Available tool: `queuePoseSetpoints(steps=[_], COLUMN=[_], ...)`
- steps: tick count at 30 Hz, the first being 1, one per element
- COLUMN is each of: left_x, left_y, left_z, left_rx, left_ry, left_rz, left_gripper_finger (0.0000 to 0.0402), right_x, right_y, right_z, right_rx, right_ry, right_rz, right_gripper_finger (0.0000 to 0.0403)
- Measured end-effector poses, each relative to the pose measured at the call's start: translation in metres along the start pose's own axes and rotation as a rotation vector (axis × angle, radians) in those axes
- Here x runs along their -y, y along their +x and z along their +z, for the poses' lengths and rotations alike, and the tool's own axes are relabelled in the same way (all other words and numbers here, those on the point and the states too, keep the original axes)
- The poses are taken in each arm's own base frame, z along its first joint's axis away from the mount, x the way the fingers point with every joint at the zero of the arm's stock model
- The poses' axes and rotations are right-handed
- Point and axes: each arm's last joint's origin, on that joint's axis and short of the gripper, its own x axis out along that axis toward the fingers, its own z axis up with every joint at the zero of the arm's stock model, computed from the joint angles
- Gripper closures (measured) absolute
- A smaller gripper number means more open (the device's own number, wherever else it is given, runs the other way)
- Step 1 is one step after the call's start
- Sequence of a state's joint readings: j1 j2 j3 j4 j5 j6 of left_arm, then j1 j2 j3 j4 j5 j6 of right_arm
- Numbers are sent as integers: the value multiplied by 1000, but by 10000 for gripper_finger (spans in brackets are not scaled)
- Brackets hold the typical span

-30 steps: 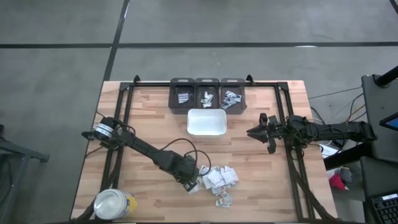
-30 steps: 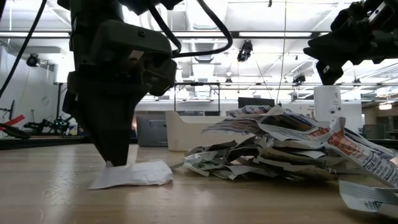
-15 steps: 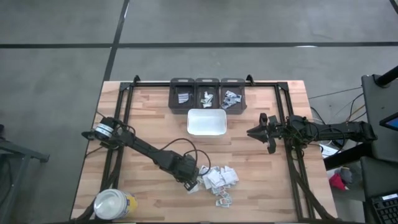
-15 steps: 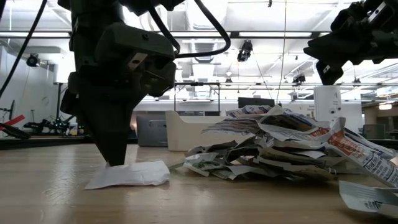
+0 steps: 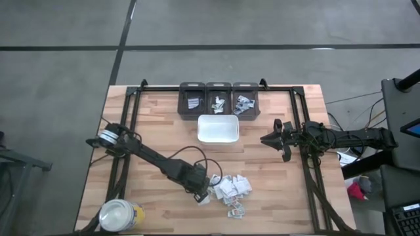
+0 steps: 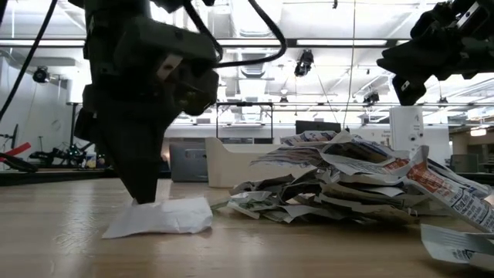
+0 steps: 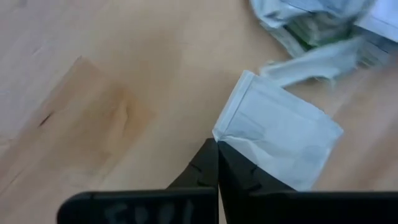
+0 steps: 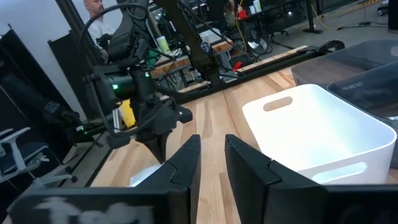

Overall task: Pick & Place First Aid Supplies
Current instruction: Put the white fingertip band aid into the left black bin

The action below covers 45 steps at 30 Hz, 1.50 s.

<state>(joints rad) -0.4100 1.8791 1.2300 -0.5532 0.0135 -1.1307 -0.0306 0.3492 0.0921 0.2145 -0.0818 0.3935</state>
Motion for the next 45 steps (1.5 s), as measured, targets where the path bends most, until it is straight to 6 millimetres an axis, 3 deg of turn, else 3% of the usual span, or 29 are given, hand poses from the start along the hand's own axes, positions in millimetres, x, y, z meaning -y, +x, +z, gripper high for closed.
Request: queuePoseSetpoints(steps=[15, 23, 28, 35, 40, 45], left_x=[14, 9, -1, -23, -51, -86], left_y=[-49, -92, -126, -181, -216, -235], left_z=[7, 7, 6, 17, 35, 65], left_rx=[109, 221, 373, 763, 1006, 1042], left_ry=[204, 254, 234, 163, 76, 43], left_rz=[-65, -71, -30, 113, 306, 476], left_gripper_finger=[401, 402, 402, 402, 401, 401], right_x=[0, 0, 0, 0, 0, 0], right_y=[0, 0, 0, 0, 0, 0], right_z=[0, 0, 0, 0, 0, 0], right_rx=[-1, -1, -1, 0, 1, 1], right_ry=[0, 0, 0, -2, -4, -4], right_rz=[0, 0, -1, -3, -4, -5], right_gripper_finger=[326, 339, 337, 325, 319, 317])
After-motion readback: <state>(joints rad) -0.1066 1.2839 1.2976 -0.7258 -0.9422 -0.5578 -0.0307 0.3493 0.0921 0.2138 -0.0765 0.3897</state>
